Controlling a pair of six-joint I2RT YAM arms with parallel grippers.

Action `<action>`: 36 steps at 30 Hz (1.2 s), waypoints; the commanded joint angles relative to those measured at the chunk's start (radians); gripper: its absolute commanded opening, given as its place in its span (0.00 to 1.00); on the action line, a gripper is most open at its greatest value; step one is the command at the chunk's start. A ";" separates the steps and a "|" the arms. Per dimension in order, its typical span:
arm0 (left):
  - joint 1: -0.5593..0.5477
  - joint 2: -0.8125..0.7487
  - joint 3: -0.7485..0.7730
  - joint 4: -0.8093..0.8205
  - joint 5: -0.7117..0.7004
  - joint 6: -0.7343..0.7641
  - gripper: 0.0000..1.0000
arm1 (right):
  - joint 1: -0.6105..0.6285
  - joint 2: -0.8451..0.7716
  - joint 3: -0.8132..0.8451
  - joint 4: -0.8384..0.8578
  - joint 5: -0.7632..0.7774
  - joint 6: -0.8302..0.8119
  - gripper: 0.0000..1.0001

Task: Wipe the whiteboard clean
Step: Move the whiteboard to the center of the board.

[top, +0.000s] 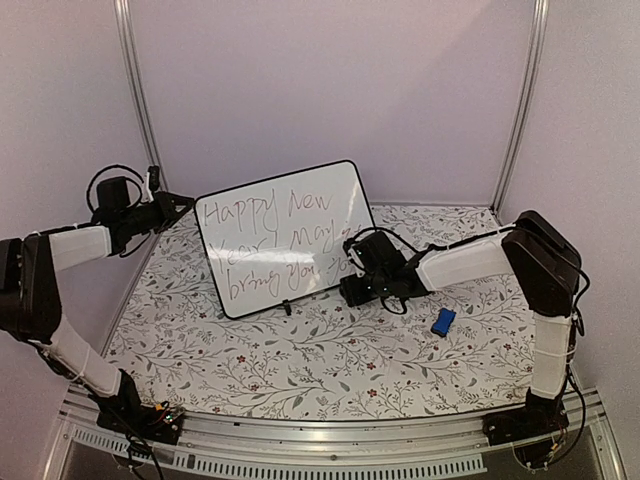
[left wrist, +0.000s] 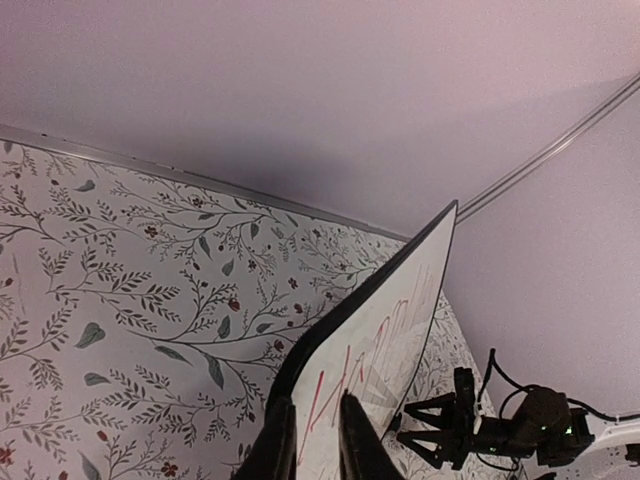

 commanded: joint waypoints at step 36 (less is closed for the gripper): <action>0.008 0.019 -0.019 0.046 0.000 -0.005 0.15 | 0.005 0.061 0.050 0.028 -0.034 -0.013 0.37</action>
